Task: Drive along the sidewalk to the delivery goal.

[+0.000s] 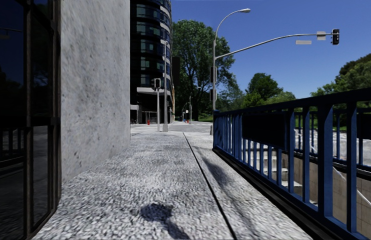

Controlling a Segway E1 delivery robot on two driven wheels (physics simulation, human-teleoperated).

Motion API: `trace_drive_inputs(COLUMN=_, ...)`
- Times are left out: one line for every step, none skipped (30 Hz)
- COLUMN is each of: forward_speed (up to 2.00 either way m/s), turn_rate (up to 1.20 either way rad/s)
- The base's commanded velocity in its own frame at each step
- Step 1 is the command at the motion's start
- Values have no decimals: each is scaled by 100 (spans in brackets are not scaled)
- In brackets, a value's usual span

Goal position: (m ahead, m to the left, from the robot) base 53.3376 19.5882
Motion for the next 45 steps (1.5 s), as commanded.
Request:
trace_drive_inputs(forward_speed=200, turn_rate=26)
trace_drive_inputs(forward_speed=200, turn_rate=26)
trace_drive_inputs(forward_speed=200, turn_rate=26)
trace_drive_inputs(forward_speed=200, turn_rate=26)
trace_drive_inputs(forward_speed=200, turn_rate=26)
trace_drive_inputs(forward_speed=200, turn_rate=26)
trace_drive_inputs(forward_speed=200, turn_rate=27)
trace_drive_inputs(forward_speed=200, turn_rate=27)
trace_drive_inputs(forward_speed=200, turn_rate=27)
trace_drive_inputs(forward_speed=200, turn_rate=27)
trace_drive_inputs(forward_speed=200, turn_rate=27)
trace_drive_inputs(forward_speed=200, turn_rate=27)
trace_drive_inputs(forward_speed=200, turn_rate=27)
trace_drive_inputs(forward_speed=200, turn_rate=27)
trace_drive_inputs(forward_speed=200, turn_rate=27)
trace_drive_inputs(forward_speed=200, turn_rate=27)
trace_drive_inputs(forward_speed=200, turn_rate=27)
trace_drive_inputs(forward_speed=200, turn_rate=27)
trace_drive_inputs(forward_speed=200, turn_rate=27)
trace_drive_inputs(forward_speed=200, turn_rate=27)
trace_drive_inputs(forward_speed=200, turn_rate=27)
trace_drive_inputs(forward_speed=200, turn_rate=23)
trace_drive_inputs(forward_speed=200, turn_rate=23)
trace_drive_inputs(forward_speed=200, turn_rate=9)
trace_drive_inputs(forward_speed=200, turn_rate=0)
trace_drive_inputs(forward_speed=200, turn_rate=0)
trace_drive_inputs(forward_speed=200, turn_rate=0)
trace_drive_inputs(forward_speed=200, turn_rate=0)
trace_drive_inputs(forward_speed=200, turn_rate=0)
trace_drive_inputs(forward_speed=200, turn_rate=0)
trace_drive_inputs(forward_speed=200, turn_rate=0)
trace_drive_inputs(forward_speed=200, turn_rate=0)
trace_drive_inputs(forward_speed=200, turn_rate=0)
trace_drive_inputs(forward_speed=200, turn_rate=0)
trace_drive_inputs(forward_speed=200, turn_rate=0)
trace_drive_inputs(forward_speed=200, turn_rate=0)
trace_drive_inputs(forward_speed=200, turn_rate=0)
trace_drive_inputs(forward_speed=200, turn_rate=0)
trace_drive_inputs(forward_speed=200, turn_rate=0)
trace_drive_inputs(forward_speed=200, turn_rate=0)
trace_drive_inputs(forward_speed=200, turn_rate=0)
trace_drive_inputs(forward_speed=200, turn_rate=0)
trace_drive_inputs(forward_speed=200, turn_rate=0)
trace_drive_inputs(forward_speed=200, turn_rate=0)
trace_drive_inputs(forward_speed=200, turn_rate=0)
